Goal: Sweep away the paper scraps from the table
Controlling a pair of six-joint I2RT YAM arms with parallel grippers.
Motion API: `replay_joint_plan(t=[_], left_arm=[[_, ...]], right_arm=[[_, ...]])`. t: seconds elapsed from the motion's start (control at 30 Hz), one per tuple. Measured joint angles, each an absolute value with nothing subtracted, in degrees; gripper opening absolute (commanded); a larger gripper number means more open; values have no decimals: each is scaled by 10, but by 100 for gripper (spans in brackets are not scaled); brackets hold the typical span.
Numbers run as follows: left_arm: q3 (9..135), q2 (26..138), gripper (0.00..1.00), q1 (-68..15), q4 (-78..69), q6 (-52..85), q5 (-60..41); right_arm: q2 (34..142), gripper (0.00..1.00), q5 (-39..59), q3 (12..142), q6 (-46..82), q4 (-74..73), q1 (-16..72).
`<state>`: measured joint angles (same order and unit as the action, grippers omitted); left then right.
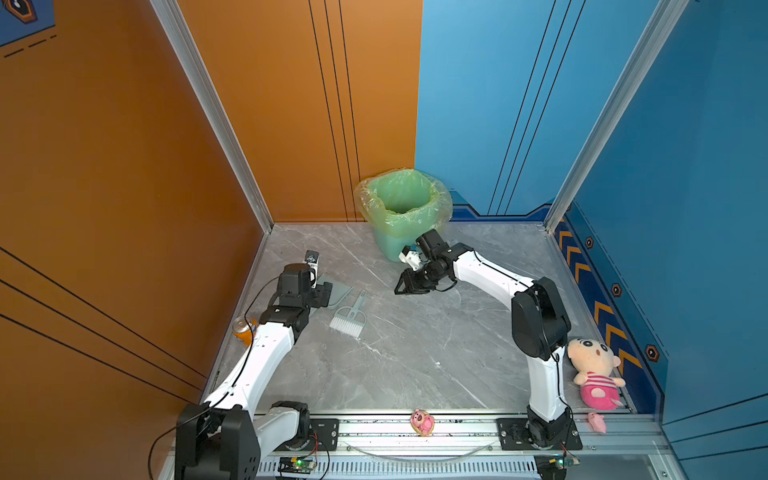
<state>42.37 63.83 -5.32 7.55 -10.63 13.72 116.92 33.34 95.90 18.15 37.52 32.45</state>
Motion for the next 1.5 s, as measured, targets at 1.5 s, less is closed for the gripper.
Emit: replay_joint_plan(t=[1.5], left_arm=[[218, 708, 98, -56, -270, -29, 104]], right_arm=[[757, 44, 98, 351, 58, -107, -21]])
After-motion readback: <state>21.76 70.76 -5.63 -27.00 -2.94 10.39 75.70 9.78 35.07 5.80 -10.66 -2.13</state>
